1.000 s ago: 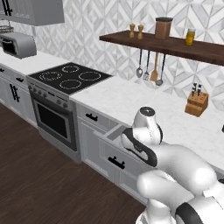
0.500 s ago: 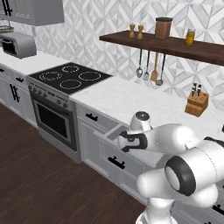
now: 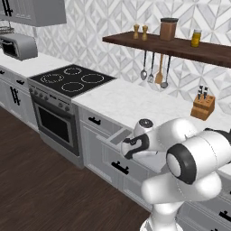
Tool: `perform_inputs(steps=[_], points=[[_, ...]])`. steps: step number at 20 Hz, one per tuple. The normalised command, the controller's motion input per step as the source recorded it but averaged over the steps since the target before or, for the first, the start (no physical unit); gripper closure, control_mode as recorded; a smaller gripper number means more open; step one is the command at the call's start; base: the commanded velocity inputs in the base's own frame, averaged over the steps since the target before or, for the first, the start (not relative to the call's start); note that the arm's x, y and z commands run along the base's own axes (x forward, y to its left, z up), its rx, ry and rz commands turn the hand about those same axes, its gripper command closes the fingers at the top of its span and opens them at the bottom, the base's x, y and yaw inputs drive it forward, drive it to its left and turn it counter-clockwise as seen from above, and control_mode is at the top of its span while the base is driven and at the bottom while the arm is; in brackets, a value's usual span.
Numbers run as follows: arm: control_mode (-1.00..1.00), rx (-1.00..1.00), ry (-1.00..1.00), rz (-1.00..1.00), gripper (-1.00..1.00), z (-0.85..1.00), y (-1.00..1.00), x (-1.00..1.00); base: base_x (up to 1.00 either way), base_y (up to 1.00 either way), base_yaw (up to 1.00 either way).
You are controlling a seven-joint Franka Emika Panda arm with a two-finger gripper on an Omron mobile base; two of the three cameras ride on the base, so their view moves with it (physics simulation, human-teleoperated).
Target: Pick up the knife from the drawer and place it on the cutting board. Then place the meat from the plate to the cutting board.
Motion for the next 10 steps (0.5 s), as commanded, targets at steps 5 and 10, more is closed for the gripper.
perform_inputs(steps=[5, 10], points=[[-1.00, 0.00, 0.02, 0.04, -1.00, -0.26, 0.00, 0.05, 0.00, 0.00, 0.00], [-1.00, 0.00, 0.07, 0.01, -1.00, -0.15, 0.00, 0.13, 0.00, 0.00, 0.00]])
